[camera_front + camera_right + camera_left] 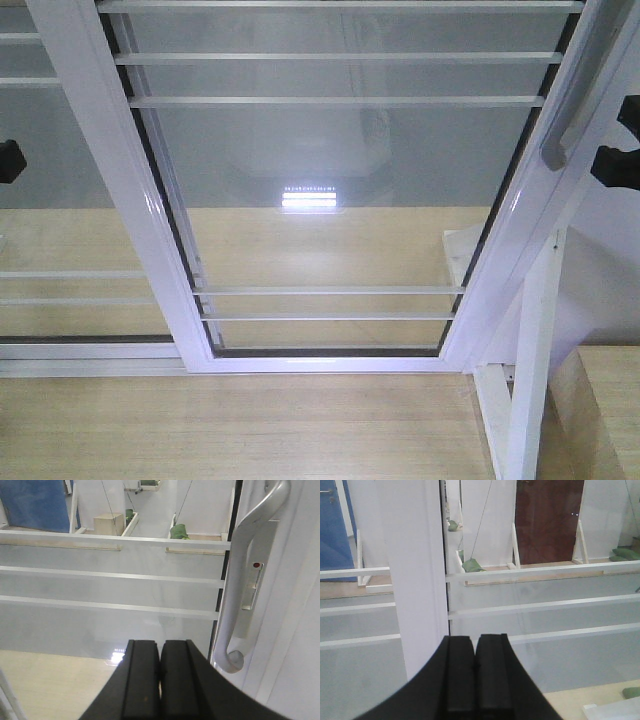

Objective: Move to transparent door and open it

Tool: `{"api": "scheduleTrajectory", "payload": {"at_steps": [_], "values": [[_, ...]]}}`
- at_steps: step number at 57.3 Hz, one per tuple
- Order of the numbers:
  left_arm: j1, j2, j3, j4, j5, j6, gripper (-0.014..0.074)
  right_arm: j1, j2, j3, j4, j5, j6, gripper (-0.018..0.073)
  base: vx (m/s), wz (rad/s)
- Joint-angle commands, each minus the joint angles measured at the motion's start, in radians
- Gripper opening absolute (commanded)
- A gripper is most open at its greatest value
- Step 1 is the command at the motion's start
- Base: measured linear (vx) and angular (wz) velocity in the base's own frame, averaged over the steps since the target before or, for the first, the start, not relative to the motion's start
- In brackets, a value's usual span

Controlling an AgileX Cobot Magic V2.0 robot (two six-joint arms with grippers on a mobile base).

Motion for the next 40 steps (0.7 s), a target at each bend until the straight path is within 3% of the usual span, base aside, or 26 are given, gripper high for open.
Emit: {"api": "scheduleTrajectory", "payload": {"at_steps": [1, 8, 15, 24, 40], "values": [[-0.005, -0.008, -0.037, -0.008, -0.082, 0.0, 0.0181, -0.005, -0.004, -0.037, -0.004, -0.086, -0.011, 0.0271, 0.0, 0.0], [-0.005, -0.008, -0.037, -0.008, -0.081, 0.0, 0.0341, -0.005, -0.009, -0.037, -0.004, -0.096, -0.011, 0.0469, 0.0, 0.0], [-0.005, -0.008, -0.037, -0.008, -0.082, 0.0, 0.0479, -0.005, -0.009, -0.037, -0.003, -0.124, -0.01, 0.0589, 0.0, 0.0], [-0.005, -0.008, -0.037, -0.008, -0.082, 0.0, 0.0559, -0.011, 0.003, -0.037, -0.004, -0.171, -0.017, 0.0585, 0.0, 0.0], [-0.005, -0.008, -0.037, -0.008, -0.081, 0.0, 0.0559, -0.147, 0.103, -0.037, 0.0, -0.295, -0.01, 0.0544, 0.0, 0.0]]}}
